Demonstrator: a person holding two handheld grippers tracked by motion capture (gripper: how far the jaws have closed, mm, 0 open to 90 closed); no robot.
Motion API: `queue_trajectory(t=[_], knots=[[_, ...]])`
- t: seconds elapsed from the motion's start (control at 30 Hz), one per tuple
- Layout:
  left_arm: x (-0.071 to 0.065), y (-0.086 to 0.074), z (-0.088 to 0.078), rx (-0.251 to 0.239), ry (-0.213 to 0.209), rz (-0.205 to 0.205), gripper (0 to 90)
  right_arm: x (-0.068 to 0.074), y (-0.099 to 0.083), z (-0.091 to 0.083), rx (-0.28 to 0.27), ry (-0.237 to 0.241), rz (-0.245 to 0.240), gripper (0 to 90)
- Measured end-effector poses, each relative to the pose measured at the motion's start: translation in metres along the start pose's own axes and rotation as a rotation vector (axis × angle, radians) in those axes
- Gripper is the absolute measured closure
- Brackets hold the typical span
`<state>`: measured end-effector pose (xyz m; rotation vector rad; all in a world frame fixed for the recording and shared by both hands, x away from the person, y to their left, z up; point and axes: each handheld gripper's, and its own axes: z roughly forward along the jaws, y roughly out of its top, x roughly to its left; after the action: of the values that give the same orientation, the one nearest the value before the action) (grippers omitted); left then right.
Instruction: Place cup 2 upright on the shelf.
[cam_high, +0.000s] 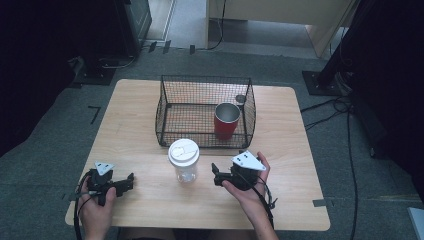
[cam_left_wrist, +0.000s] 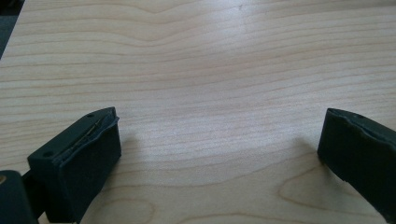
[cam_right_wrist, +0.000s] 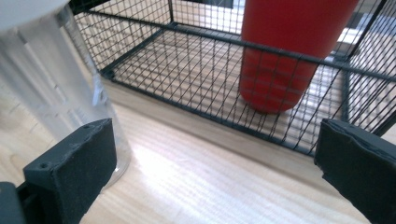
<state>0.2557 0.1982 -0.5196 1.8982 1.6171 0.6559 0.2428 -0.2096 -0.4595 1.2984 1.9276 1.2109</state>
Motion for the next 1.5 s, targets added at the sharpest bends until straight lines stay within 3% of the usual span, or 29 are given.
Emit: queue_trajectory(t=[0.57, 1.13, 1.5], knots=[[0.000, 0.000, 0.000, 0.000, 0.000, -0.001, 0.0, 0.020, -0.020, 0.003, 0.047, 0.085, -0.030, 0.0], [0.000, 0.000, 0.000, 0.000, 0.000, 0.000, 0.0, 0.042, -0.017, 0.006, 0.039, 0.167, -0.058, 0.0], [0.000, 0.000, 0.000, 0.000, 0.000, 0.000, 0.0, 0.053, -0.010, 0.014, 0.023, 0.203, -0.048, 0.0]])
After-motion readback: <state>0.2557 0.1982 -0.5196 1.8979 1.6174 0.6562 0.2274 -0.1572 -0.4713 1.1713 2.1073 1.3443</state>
